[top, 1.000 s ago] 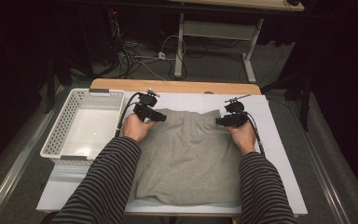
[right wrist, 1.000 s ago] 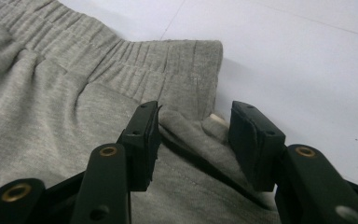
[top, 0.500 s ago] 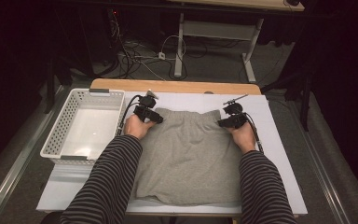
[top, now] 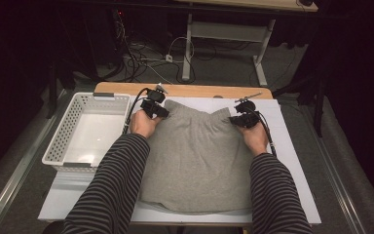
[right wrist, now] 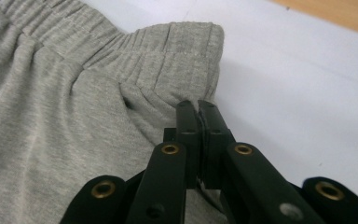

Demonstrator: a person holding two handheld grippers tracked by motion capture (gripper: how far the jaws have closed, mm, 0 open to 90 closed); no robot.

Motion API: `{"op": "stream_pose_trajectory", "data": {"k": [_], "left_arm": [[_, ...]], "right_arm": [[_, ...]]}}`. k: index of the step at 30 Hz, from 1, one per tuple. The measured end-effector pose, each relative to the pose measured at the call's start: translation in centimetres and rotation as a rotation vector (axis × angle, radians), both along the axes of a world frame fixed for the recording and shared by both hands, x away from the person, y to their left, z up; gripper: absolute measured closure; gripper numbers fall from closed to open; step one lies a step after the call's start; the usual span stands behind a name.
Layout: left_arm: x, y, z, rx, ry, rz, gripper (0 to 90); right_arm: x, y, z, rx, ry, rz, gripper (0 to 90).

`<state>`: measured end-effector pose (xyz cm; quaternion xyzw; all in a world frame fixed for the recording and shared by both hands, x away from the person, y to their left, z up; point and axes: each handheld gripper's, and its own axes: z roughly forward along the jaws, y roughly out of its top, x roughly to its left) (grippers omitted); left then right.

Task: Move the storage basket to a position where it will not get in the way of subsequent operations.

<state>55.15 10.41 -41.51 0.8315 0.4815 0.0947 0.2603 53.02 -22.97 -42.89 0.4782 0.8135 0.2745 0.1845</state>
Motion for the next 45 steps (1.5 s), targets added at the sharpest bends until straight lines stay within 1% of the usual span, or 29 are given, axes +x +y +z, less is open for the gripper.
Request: {"op": "stream_pose_trajectory", "data": {"k": [4,6,8,11,13,15,18,19,20,22,23,25,26,28,31,34,36,38,40,43,45], "left_arm": [[0.7,0.3,0.6,-0.006,-0.025,0.017,76.2],[1.0,0.4,0.5,-0.006,-0.027,0.018,75.7],[1.2,0.3,0.0,-0.008,-0.007,0.014,74.9],[1.4,0.1,-1.0,-0.001,0.026,0.004,72.6],[1.3,-0.1,-1.3,0.012,0.032,0.003,68.7],[1.3,-0.1,-1.2,0.012,0.034,0.009,62.9],[1.0,0.0,-0.6,0.002,0.027,0.021,53.9],[0.8,0.1,-0.3,0.0,0.018,0.024,52.4],[0.5,0.1,-0.1,-0.011,0.008,0.028,50.8],[-0.2,0.2,0.3,-0.036,0.002,0.02,50.4],[-0.6,0.1,0.5,-0.038,0.001,0.009,48.9],[-1.4,-0.1,0.7,-0.022,0.007,-0.014,48.3],[-1.9,-0.2,0.7,-0.015,0.01,-0.024,47.3],[-2.9,-0.5,0.7,-0.009,0.017,-0.05,47.0],[-4.6,-0.9,0.8,-0.007,0.015,-0.089,45.8],[-6.7,-1.2,0.8,-0.015,0.01,-0.131,45.7],[-8.1,-1.2,0.5,-0.031,0.003,-0.157,45.0],[-9.4,-1.3,0.0,-0.023,-0.002,-0.171,44.9],[-10.5,-1.2,-0.5,-0.012,0.003,-0.188,44.9],[-12.2,-0.7,-1.1,-0.018,0.003,-0.207,44.8],[-13.4,-0.1,-1.5,-0.046,-0.002,-0.211,43.9]], "right_arm": [[0.6,0.6,0.9,-0.014,-0.024,-0.011,89.4],[1.0,0.8,1.2,-0.017,-0.032,-0.016,89.4],[1.4,1.0,1.2,-0.023,-0.023,-0.022,88.8],[1.6,1.2,0.4,-0.023,0.001,-0.024,85.7],[1.6,1.3,-0.2,-0.029,0.022,-0.026,79.8],[1.6,1.3,-0.5,-0.021,0.034,-0.029,76.7],[1.2,0.9,-0.2,-0.006,0.02,-0.033,72.6],[1.0,0.7,0.0,-0.002,0.015,-0.033,71.6],[0.8,0.6,0.3,0.0,0.01,-0.034,70.8],[0.2,0.3,0.9,0.011,0.002,-0.028,69.5],[-0.2,0.1,1.1,0.015,-0.003,-0.021,68.7],[-1.1,-0.1,1.5,0.026,-0.006,-0.017,67.1],[-1.7,-0.2,1.6,0.036,-0.015,-0.015,66.5],[-2.8,-0.3,1.6,0.049,-0.021,-0.011,65.7],[-4.3,-0.4,1.5,0.032,-0.022,0.013,64.7],[-5.8,-0.6,1.4,0.02,-0.02,0.037,63.6],[-6.9,-0.9,1.3,0.027,-0.019,0.051,62.9],[-7.9,-1.4,0.9,0.039,-0.01,0.055,62.9],[-8.9,-2.0,0.4,0.028,0.002,0.053,63.1],[-10.4,-2.9,-0.5,0.021,0.025,0.047,62.7],[-11.8,-3.3,-0.7,-0.007,0.009,0.047,61.8]]}}
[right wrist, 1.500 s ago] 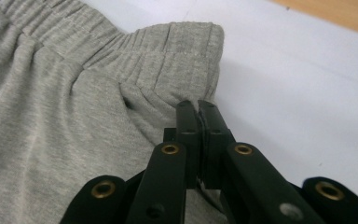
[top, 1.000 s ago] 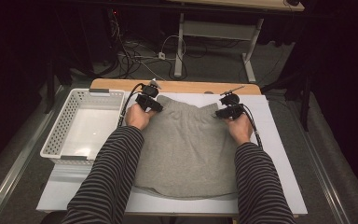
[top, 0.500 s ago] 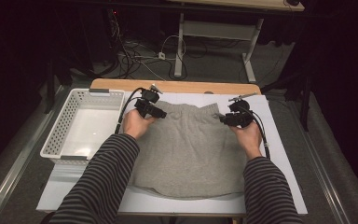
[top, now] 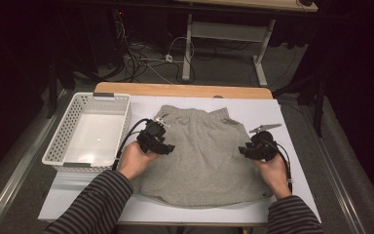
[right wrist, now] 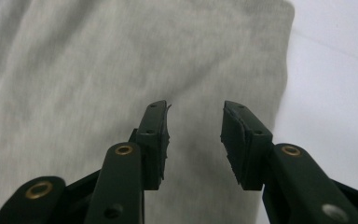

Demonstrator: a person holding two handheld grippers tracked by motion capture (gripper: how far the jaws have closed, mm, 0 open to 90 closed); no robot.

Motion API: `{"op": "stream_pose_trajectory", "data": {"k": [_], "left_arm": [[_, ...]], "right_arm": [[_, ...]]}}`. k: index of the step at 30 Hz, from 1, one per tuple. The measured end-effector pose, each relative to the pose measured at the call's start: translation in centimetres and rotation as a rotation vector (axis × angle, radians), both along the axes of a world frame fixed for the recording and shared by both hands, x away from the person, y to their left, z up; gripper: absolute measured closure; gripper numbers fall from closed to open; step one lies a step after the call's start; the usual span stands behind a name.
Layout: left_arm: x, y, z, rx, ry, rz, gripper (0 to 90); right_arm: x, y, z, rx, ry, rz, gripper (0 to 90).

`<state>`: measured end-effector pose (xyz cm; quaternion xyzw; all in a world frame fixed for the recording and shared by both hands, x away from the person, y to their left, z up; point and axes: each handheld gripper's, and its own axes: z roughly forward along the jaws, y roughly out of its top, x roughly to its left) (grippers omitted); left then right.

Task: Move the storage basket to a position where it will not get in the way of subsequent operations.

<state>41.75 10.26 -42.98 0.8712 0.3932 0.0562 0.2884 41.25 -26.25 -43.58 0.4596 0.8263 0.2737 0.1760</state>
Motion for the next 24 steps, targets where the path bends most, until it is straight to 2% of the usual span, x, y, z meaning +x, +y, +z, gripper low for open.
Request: {"op": "stream_pose_trajectory", "data": {"k": [5,9,13,15,19,22,24], "left_arm": [[-3.4,1.2,-1.3,0.05,-0.031,-0.04,42.1],[-5.6,2.6,-1.9,0.019,-0.036,-0.032,41.5],[-7.3,3.5,-2.5,0.024,-0.036,-0.031,41.5],[-8.0,3.8,-2.7,0.032,-0.056,-0.032,41.5],[-8.6,4.7,-3.3,0.019,-0.038,-0.021,41.5],[-8.9,5.1,-4.0,0.011,-0.017,-0.011,41.5],[-9.3,5.4,-4.3,-0.003,-0.036,-0.015,42.0]], "right_arm": [[-2.7,-0.8,-1.1,-0.031,-0.01,0.01,59.8],[-3.6,-1.4,-2.0,0.001,0.006,0.002,59.0],[-4.3,-1.2,-2.7,-0.006,0.021,0.016,60.3],[-4.6,-1.1,-2.7,-0.002,0.018,0.02,66.1],[-4.9,-1.1,-2.8,0.02,0.043,0.058,87.6],[-4.9,-1.2,-2.7,0.017,0.055,0.06,90.0],[-5.0,-1.1,-2.5,-0.025,0.041,0.059,90.0]]}}
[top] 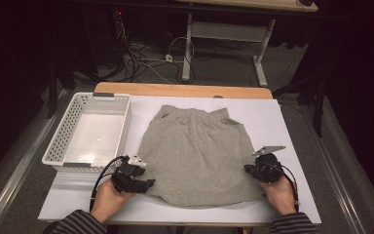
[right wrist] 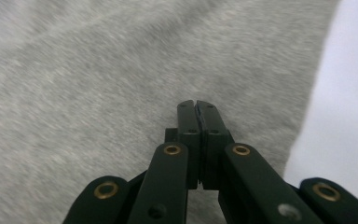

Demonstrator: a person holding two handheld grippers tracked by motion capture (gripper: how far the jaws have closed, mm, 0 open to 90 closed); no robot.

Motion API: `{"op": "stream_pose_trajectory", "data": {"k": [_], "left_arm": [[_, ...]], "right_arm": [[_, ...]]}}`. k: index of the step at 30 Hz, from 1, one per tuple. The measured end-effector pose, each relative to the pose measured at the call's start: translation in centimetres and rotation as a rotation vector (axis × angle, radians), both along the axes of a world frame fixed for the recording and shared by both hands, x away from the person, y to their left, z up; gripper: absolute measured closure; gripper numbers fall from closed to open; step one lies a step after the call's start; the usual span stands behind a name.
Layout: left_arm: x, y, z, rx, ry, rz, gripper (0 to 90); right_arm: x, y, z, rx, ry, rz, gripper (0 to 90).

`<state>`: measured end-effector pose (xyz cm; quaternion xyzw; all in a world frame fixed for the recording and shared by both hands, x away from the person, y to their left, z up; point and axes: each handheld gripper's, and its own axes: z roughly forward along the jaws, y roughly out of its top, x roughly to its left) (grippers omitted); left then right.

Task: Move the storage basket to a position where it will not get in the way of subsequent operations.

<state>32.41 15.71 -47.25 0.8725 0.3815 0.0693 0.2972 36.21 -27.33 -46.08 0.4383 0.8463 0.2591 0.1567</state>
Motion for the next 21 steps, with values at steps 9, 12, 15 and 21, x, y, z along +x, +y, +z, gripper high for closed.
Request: {"op": "stream_pose_trajectory", "data": {"k": [9,12,15,21], "left_arm": [[-0.8,0.2,0.0,0.027,-0.015,-0.027,70.2],[-0.9,0.2,0.1,0.045,-0.01,-0.045,84.5],[-1.0,0.0,0.3,0.074,-0.015,-0.056,85.9],[-1.4,1.0,0.8,0.066,-0.01,-0.058,86.3]], "right_arm": [[-0.6,-0.5,0.2,0.031,-0.033,-0.019,86.9],[-1.0,0.3,0.3,0.065,-0.044,0.004,80.1],[-1.1,1.4,0.5,0.064,-0.058,0.03,78.0],[-1.5,2.4,0.6,0.104,-0.066,0.063,75.2]]}}
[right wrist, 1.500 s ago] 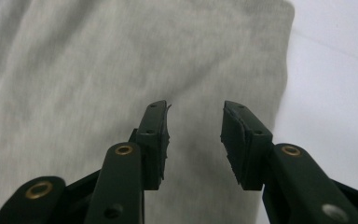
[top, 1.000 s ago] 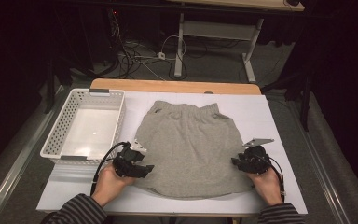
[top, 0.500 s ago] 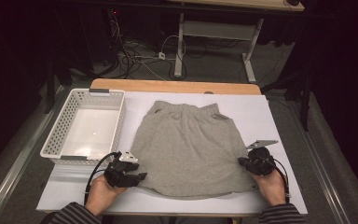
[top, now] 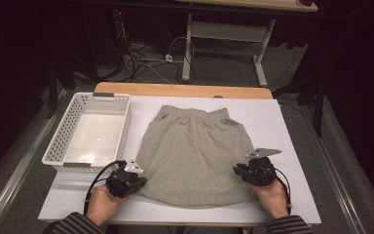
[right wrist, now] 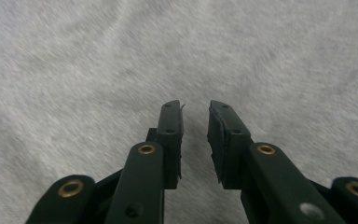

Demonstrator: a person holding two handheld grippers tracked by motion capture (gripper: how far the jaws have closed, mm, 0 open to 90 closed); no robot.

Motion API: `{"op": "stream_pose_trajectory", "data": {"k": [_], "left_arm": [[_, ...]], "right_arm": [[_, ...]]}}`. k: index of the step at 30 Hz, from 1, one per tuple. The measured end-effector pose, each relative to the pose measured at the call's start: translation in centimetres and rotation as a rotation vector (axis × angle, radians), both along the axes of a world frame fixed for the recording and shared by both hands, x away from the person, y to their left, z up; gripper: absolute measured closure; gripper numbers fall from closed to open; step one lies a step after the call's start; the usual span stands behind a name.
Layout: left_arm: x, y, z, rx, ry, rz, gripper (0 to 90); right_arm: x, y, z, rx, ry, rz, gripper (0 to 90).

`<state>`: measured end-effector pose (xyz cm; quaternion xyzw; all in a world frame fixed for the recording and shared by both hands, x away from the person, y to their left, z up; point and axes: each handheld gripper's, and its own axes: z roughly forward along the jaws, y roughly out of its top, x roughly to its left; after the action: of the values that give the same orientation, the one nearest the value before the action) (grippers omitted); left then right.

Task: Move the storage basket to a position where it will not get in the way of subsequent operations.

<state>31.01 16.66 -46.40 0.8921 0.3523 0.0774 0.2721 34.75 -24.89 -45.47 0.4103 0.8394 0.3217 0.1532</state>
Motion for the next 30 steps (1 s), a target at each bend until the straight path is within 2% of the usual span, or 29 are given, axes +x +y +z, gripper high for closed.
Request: {"op": "stream_pose_trajectory", "data": {"k": [3,6,8,11,17,30], "left_arm": [[-0.4,0.7,0.2,-0.01,-0.004,0.006,86.2],[-0.7,1.1,-0.2,-0.013,0.003,0.009,86.2],[-0.7,1.3,-0.3,-0.029,0.016,0.014,86.0],[-0.7,1.5,-0.3,-0.071,0.007,0.019,84.5],[-0.4,1.5,-0.4,-0.11,-0.004,0.024,66.8],[-0.3,2.1,-0.2,-0.173,-0.017,0.058,54.6]], "right_arm": [[-0.4,0.2,0.3,0.02,-0.027,-0.003,74.0],[-0.9,0.5,0.5,0.036,-0.039,0.006,73.5],[-1.2,0.8,0.5,0.04,-0.042,0.018,72.7],[-1.3,1.0,0.3,0.05,-0.027,0.023,70.4],[-1.3,0.9,0.0,0.076,-0.019,0.014,65.4],[-1.9,0.9,-0.1,0.1,-0.033,0.001,57.6]]}}
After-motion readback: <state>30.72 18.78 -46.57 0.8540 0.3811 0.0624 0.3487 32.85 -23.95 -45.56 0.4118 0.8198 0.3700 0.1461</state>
